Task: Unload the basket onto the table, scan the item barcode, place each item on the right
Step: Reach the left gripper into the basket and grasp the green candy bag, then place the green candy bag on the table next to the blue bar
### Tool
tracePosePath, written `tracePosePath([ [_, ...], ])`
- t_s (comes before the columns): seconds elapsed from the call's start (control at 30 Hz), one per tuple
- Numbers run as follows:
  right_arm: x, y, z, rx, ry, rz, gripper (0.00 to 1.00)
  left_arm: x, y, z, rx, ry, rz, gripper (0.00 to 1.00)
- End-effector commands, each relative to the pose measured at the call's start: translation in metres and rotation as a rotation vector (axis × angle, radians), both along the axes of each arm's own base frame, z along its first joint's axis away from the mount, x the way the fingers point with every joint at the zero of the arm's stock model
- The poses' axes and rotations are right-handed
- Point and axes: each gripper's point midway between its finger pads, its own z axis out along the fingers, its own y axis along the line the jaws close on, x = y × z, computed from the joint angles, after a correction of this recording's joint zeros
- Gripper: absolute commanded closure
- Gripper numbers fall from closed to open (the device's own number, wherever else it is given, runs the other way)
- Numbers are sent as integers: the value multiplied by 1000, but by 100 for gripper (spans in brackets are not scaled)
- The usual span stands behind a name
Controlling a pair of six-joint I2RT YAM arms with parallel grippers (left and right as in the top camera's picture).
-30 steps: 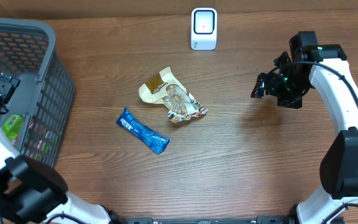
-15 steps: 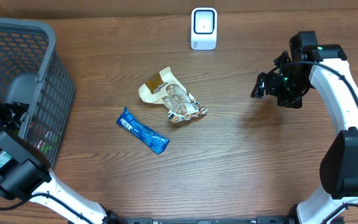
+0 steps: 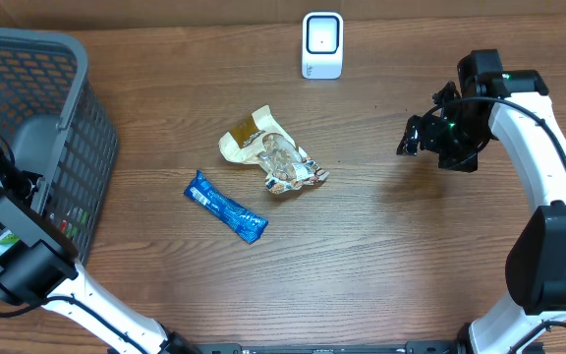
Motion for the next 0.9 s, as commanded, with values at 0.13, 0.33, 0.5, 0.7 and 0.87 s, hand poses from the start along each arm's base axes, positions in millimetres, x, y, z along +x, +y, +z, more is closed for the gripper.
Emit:
tracePosePath([
  [0.13, 8, -2, 16, -6, -62, 4, 9, 24, 4, 83, 80, -214, -50, 96],
  [0.33, 8, -2, 16, -6, -63, 4, 9, 15, -17, 272, 398, -586, -139, 96],
  [0.5, 10, -2, 16, -6, -72, 4, 9, -8, -64, 346, 541, -724, -252, 96],
  [0.7, 11, -2, 17, -5, -75, 0, 9, 25, -165, 356, 414, -836, -638, 96],
  [0.87, 11, -2, 17, -5, -75, 0, 9, 65, -236, 298, 211, -749, -858, 96],
])
